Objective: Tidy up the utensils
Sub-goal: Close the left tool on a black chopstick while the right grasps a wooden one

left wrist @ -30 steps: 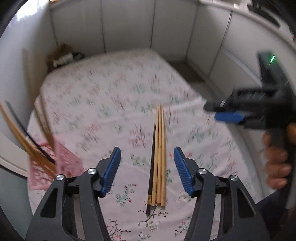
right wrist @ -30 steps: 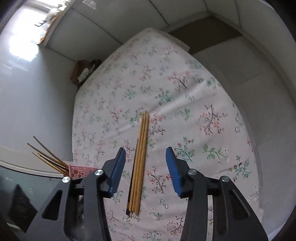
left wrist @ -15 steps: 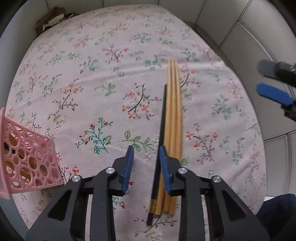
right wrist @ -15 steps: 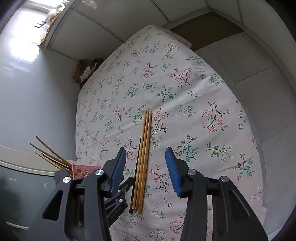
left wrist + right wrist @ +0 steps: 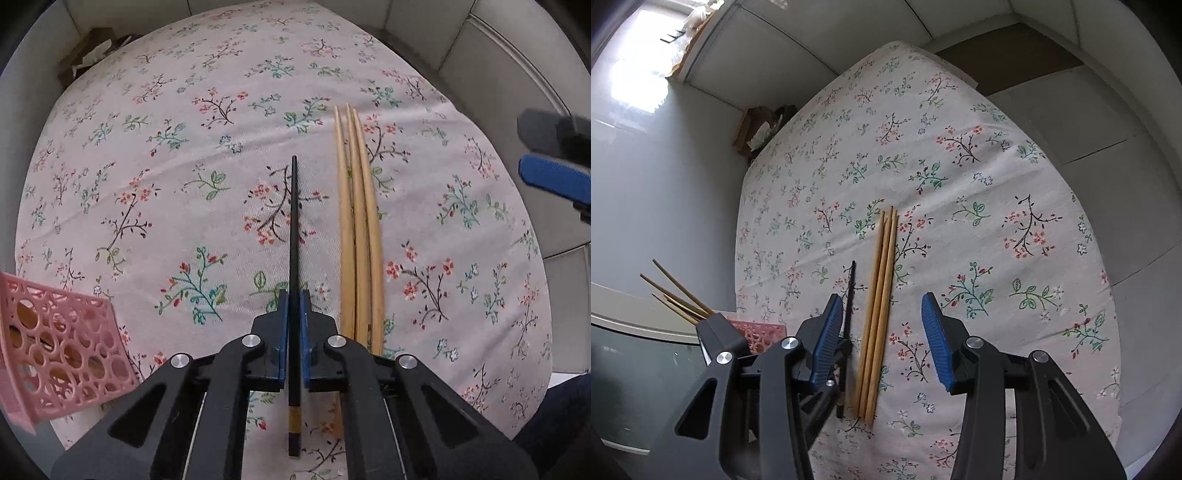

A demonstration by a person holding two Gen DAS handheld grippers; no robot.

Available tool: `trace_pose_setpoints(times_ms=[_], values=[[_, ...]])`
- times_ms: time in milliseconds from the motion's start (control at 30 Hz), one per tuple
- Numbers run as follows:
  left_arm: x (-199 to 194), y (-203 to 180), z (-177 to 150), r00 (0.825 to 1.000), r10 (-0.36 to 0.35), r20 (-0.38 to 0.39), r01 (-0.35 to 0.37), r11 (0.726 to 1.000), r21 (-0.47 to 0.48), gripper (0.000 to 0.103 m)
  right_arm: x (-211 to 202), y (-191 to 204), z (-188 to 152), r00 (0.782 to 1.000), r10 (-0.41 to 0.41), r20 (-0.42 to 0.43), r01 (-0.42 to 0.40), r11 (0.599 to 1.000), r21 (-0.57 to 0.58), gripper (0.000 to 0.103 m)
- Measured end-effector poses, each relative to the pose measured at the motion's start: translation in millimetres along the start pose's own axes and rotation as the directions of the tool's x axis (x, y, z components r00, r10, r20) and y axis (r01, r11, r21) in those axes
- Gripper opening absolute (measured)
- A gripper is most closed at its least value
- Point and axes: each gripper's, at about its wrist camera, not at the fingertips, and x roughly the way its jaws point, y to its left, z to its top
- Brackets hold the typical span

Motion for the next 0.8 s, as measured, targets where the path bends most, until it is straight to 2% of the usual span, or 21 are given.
trace_pose_setpoints(times_ms=[133, 267, 400, 600, 800], values=[[-1, 9, 0, 0.999, -0.034, 0.014, 0.034, 0.998, -0.046, 0.005, 15, 1, -1, 0.999, -0.036, -0.029, 0.035, 0.999, -0.024, 0.036], [-24, 19, -2, 0.992, -0.082, 0.093, 0.090, 0.992, -0.087, 0.005, 33, 2, -4, 0.996, -0.040, -0.075, 0.038, 0.999, -0.027, 0.027], [-50, 22, -6, 0.976, -0.123, 0.177, 0.144, 0.983, -0.109, 0.005, 52, 10, -11, 0.991, -0.031, -0.133, 0.024, 0.998, -0.050, 0.025], [-85, 33, -13, 0.950, -0.158, 0.269, 0.195, 0.973, -0.120, 0.005, 76, 20, -16, 0.983, -0.091, -0.160, 0.078, 0.993, -0.085, 0.022], [-108, 49, -20, 0.935, -0.167, 0.313, 0.217, 0.968, -0.129, 0.005, 100, 29, -16, 0.973, -0.158, -0.170, 0.135, 0.981, -0.137, 0.022]])
